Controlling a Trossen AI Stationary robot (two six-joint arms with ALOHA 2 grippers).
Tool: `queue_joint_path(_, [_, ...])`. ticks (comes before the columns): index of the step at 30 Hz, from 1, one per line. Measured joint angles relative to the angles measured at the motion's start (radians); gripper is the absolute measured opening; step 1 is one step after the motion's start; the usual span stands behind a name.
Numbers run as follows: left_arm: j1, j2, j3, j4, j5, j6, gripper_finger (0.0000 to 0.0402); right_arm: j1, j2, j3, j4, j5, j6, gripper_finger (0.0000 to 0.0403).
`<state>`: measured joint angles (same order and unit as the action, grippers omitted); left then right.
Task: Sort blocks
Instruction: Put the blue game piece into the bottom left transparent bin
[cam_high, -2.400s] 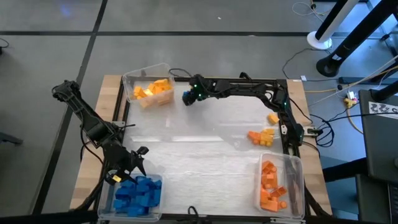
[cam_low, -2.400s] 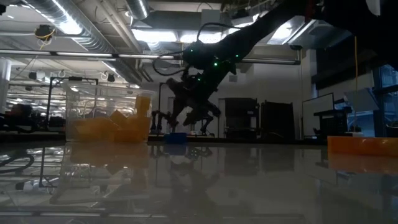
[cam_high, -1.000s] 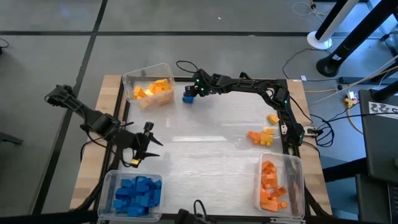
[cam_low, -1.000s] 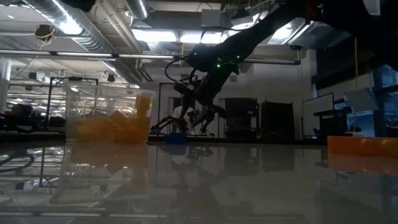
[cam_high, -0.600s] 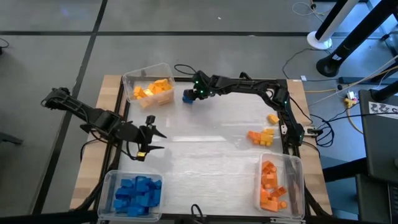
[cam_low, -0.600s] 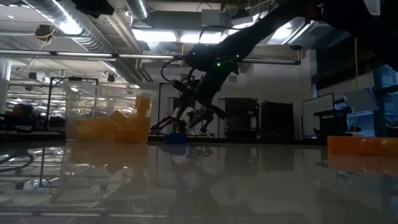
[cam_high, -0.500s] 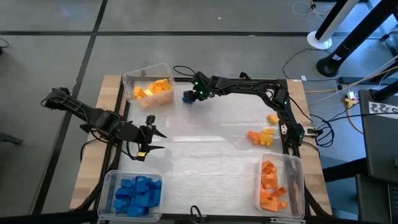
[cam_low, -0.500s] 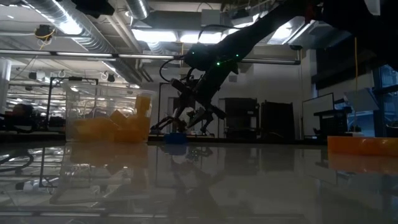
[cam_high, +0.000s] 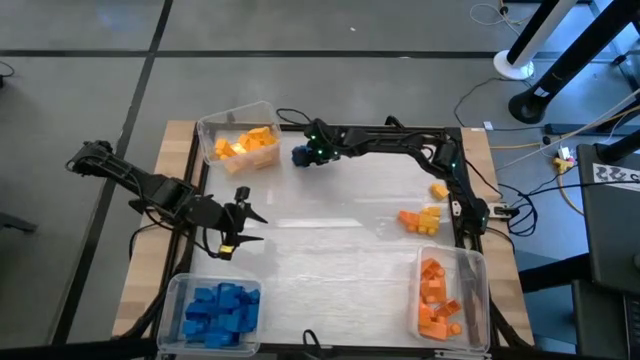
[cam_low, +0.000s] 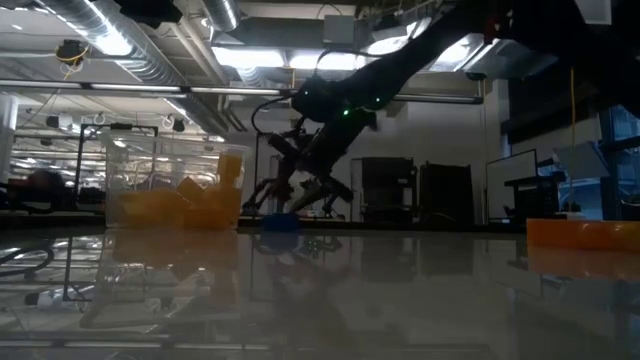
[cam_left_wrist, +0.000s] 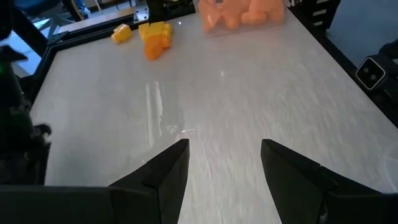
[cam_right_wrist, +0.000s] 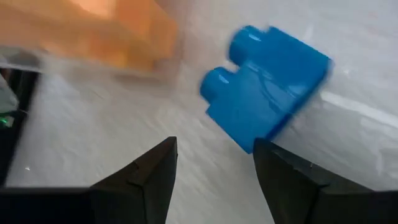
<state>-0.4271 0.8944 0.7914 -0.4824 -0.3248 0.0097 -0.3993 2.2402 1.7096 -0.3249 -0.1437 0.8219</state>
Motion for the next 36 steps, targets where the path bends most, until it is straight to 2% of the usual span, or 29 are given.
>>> queue_joint_path(1, [0.000, 0.001, 0.000, 0.001, 0.000, 0.002, 0.0188, 0.000, 0.006, 0.001, 0.029, 0.004, -0.001, 0.0213])
queue_joint_path(8, [-0.007, 0.002, 0.000, -0.011, 0.008, -0.024, 0.0188, -0.021, 0.025, -0.001, -0.054, 0.005, 0.012, 0.0213])
queue_joint_path(30, [-0.008, 0.002, 0.000, -0.010, 0.011, 0.005, 0.0188, -0.013, 0.031, 0.000, 0.073, 0.039, 0.084, 0.0213])
queue_joint_path(36, [-0.008, 0.002, 0.000, -0.011, 0.011, -0.023, 0.0188, -0.013, 0.031, 0.000, 0.072, -0.015, 0.021, 0.0213])
